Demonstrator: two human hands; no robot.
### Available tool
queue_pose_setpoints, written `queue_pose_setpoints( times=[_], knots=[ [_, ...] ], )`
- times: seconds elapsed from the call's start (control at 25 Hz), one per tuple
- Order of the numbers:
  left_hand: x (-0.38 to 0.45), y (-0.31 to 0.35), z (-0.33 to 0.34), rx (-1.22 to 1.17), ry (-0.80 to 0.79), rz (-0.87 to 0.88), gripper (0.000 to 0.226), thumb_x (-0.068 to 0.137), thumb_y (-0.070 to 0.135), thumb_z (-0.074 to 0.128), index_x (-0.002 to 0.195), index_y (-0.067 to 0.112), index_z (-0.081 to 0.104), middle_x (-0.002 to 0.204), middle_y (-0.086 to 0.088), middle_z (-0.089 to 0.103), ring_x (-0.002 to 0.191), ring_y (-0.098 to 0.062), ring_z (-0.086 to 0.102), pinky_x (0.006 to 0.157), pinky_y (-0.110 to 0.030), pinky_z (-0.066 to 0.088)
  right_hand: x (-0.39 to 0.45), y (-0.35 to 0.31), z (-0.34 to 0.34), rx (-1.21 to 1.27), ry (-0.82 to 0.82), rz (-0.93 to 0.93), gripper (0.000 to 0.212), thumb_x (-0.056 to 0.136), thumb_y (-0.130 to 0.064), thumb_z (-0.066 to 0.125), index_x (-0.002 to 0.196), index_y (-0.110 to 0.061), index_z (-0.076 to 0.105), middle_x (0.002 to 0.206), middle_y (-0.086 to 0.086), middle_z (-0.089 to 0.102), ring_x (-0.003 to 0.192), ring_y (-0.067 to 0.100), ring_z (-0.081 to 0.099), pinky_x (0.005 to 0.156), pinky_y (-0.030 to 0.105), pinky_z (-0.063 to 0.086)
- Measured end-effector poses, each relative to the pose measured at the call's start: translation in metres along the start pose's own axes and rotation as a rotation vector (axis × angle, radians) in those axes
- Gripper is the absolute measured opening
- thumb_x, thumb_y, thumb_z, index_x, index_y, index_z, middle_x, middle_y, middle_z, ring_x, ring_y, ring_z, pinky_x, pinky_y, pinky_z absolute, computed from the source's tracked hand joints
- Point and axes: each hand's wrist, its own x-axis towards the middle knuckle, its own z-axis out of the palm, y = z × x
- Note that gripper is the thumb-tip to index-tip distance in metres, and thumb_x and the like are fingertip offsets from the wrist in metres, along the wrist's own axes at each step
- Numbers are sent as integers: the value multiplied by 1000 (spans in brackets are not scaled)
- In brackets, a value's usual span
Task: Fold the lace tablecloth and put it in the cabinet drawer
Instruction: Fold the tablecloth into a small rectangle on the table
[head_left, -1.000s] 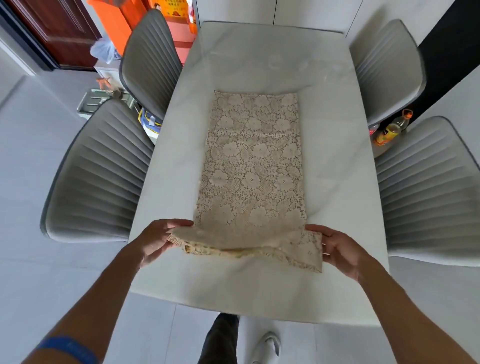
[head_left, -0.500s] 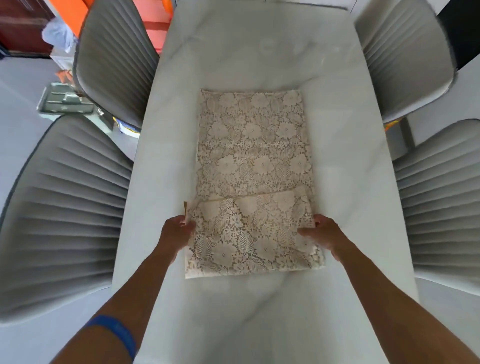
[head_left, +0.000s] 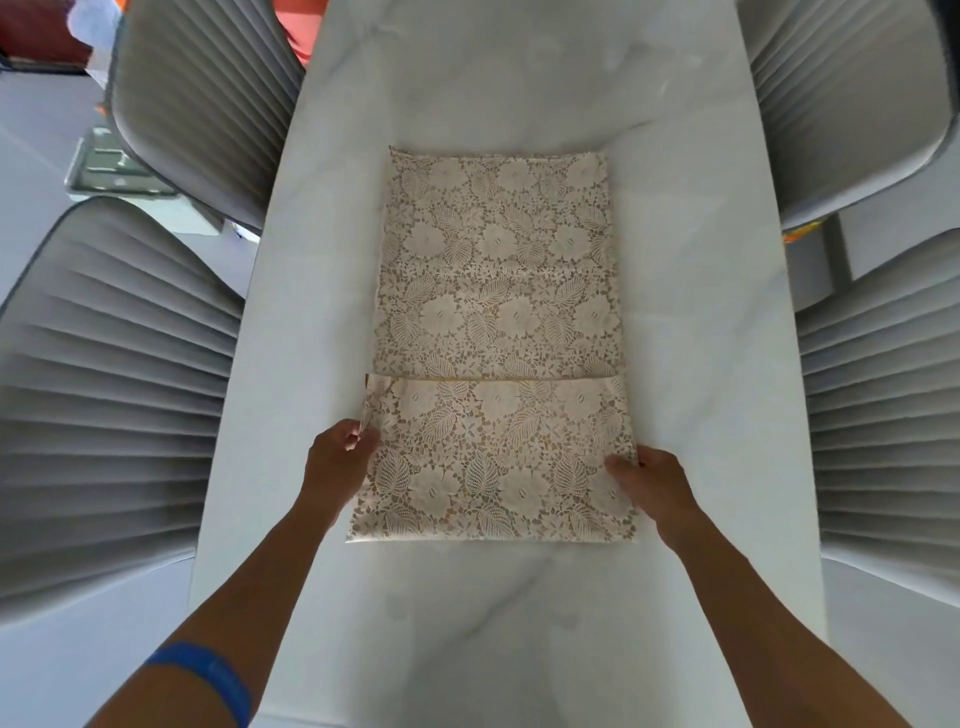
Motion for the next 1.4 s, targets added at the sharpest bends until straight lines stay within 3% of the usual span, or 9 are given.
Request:
queue_pose_setpoints(
  times=[0.2, 0.52, 0.76, 0.88, 0.96, 1.04, 1.2, 1.32, 1.4],
  knots=[
    [-13, -3, 11, 165, 173, 12, 27, 91, 41, 59, 99, 15, 59, 92, -1, 65, 83, -27, 62, 78, -37, 46, 0, 2, 2, -72, 41, -20, 17, 85, -21, 66, 81, -6, 71, 77, 10, 72, 74, 27, 68, 69, 38, 56],
    [-68, -53, 10, 80, 202, -14, 14, 85, 28, 69, 93, 25, 59, 79, 9, 64, 78, -16, 63, 62, -24, 40, -28, 45, -7, -66, 48, -62, 19, 78, -18, 73, 93, -19, 62, 87, -3, 70, 73, 10, 66, 61, 28, 45],
    [-83, -52, 13, 87, 235, 69, 15, 84, 18, 71, 93, 20, 59, 86, 0, 66, 82, -27, 66, 68, -31, 47, -50, 56, 6, -164, 227, -113, 21, 84, -19, 68, 100, -14, 54, 88, 5, 67, 86, 31, 65, 72, 36, 47],
    [-92, -45, 20, 525, 253, 386, 40, 82, 9, 70, 118, 15, 55, 122, -9, 57, 107, -33, 55, 85, -46, 50, -67, 45, 24, -599, 431, -435, 42, 84, -14, 64, 123, -12, 52, 125, 13, 58, 111, 36, 56, 88, 44, 46],
    [-87, -38, 28, 663, 113, 726, 48, 84, 8, 66, 131, 11, 54, 142, -15, 49, 127, -36, 48, 100, -48, 45, -67, 25, 50, -755, 374, -788, 54, 89, -17, 58, 141, -12, 44, 149, 15, 42, 136, 36, 40, 107, 47, 37],
    [-68, -29, 34, 749, -33, 886, 51, 94, 22, 53, 142, 8, 46, 153, -19, 35, 141, -39, 33, 111, -49, 36, -47, 4, 67, -798, 301, -833, 58, 99, -31, 44, 152, -18, 25, 161, 12, 21, 148, 33, 18, 119, 48, 20],
    [-12, -24, 24, 914, -71, 633, 75, 94, 55, 20, 152, 7, 20, 161, -19, 10, 149, -34, 12, 116, -53, 24, 10, 19, 44, -850, 221, -458, 65, 100, -49, 25, 155, -20, 5, 164, 9, 3, 150, 34, 6, 120, 52, 13],
    [-18, -34, 20, 1032, -30, 615, 70, 98, 52, 22, 154, 12, 14, 163, -13, 7, 150, -27, 7, 115, -57, 15, -6, 43, 33, -1018, 337, -569, 67, 98, -46, 38, 154, -13, 19, 161, 14, 18, 147, 37, 18, 118, 52, 19],
    [-43, -36, 18, 1038, 23, 696, 64, 95, 42, 31, 147, 6, 34, 156, -17, 28, 144, -33, 28, 113, -58, 22, -39, 61, 39, -1020, 247, -756, 70, 94, -45, 46, 152, -11, 26, 160, 13, 24, 147, 33, 23, 117, 51, 25]
  ],
)
